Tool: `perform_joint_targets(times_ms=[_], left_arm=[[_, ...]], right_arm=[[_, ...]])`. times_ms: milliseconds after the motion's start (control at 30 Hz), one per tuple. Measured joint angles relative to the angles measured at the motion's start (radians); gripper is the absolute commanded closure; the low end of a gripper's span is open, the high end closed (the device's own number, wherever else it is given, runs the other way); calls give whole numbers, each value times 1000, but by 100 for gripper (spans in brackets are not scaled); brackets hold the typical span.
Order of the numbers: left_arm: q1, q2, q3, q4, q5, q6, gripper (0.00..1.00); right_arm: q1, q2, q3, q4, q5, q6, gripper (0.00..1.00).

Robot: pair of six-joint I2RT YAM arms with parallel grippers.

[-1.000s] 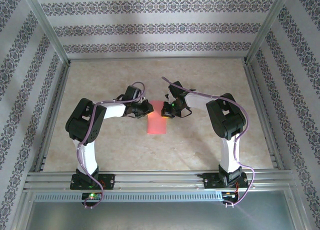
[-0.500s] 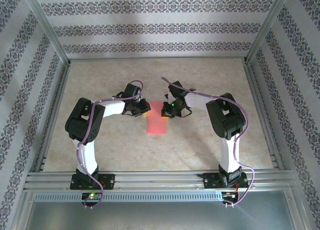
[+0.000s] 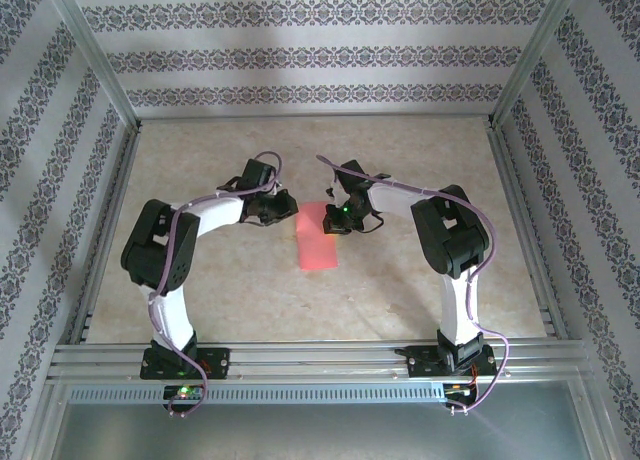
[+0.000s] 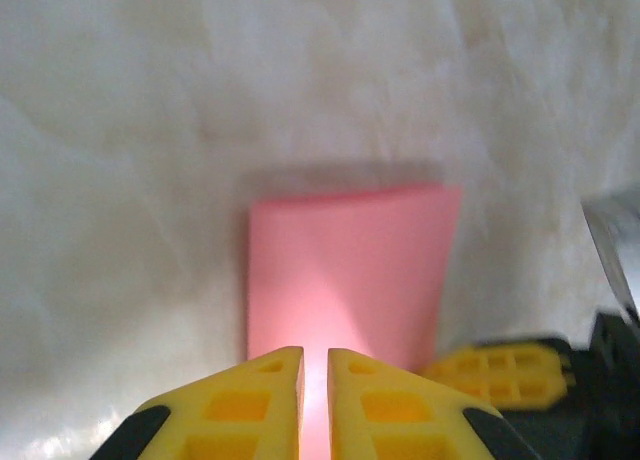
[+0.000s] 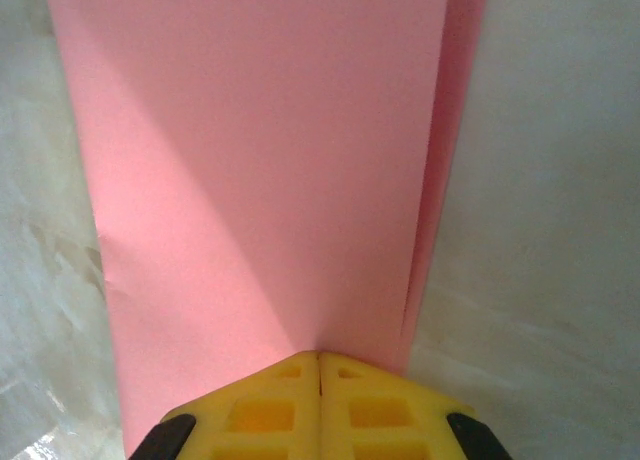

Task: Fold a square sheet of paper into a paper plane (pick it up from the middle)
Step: Fold the paper in half at the center of the table.

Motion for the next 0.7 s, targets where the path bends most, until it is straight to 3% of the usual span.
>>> perform_joint_targets(times_ms=[233,700], left_arm=[[-81,-9,-32,9,31,-1,88],[-56,92,21,-18,-11,22,89]], right_arm=[[0,11,23,-35,0,-82,95],[-1,19,43,-69,4,-187,97]])
